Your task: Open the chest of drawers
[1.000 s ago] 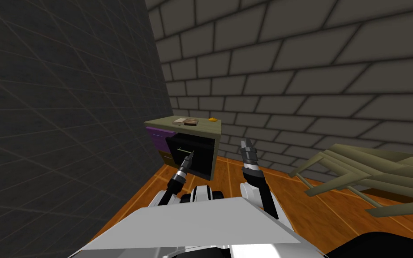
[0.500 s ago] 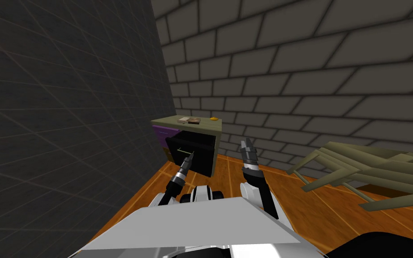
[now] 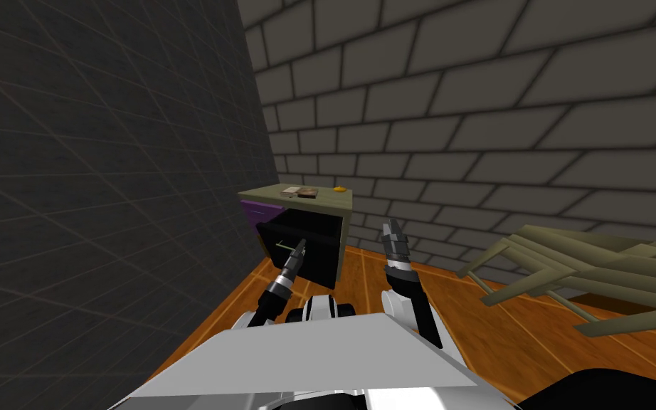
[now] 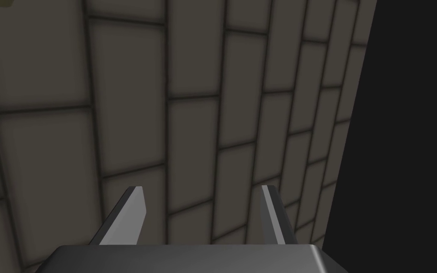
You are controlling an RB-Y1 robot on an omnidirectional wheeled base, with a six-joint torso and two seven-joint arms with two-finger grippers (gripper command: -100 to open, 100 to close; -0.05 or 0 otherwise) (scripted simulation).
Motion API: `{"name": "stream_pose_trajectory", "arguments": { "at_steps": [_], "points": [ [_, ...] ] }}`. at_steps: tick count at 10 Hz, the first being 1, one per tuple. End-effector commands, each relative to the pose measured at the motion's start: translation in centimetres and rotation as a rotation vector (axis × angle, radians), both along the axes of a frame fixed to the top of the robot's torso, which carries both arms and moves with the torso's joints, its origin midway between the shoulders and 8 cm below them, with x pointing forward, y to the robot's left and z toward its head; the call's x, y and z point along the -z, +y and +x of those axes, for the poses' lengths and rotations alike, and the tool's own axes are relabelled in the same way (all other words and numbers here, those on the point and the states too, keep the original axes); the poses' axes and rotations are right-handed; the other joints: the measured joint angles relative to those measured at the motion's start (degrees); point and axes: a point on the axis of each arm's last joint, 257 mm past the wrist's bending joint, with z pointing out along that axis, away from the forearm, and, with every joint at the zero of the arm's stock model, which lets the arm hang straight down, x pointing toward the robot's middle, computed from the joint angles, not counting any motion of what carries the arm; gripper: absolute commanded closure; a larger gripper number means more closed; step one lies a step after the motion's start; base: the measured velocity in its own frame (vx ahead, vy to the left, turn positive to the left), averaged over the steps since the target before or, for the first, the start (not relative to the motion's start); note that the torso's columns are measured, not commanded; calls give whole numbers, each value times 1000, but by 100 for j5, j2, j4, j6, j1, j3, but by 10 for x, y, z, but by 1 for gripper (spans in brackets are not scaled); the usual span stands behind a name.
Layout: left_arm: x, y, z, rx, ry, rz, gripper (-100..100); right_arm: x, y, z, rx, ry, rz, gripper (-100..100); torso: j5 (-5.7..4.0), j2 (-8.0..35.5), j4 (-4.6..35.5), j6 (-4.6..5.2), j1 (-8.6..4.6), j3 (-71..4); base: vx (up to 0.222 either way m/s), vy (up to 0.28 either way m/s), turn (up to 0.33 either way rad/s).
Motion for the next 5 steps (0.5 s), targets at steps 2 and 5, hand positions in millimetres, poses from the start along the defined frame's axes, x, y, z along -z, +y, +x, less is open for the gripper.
{"name": "stream_pose_trajectory", "arguments": {
  "at_steps": [2,5],
  "points": [
    [-20,1,-11,-4,-1,-2,-100,0,0,0,0,0,0,0,0,5,0,0,-1,4,31,1,-10],
    [-22,1,-17,-6,11,-1,-100,0,0,0,0,0,0,0,-6,12,18,-1,-4,2,23,2,-6]
  ]
}}
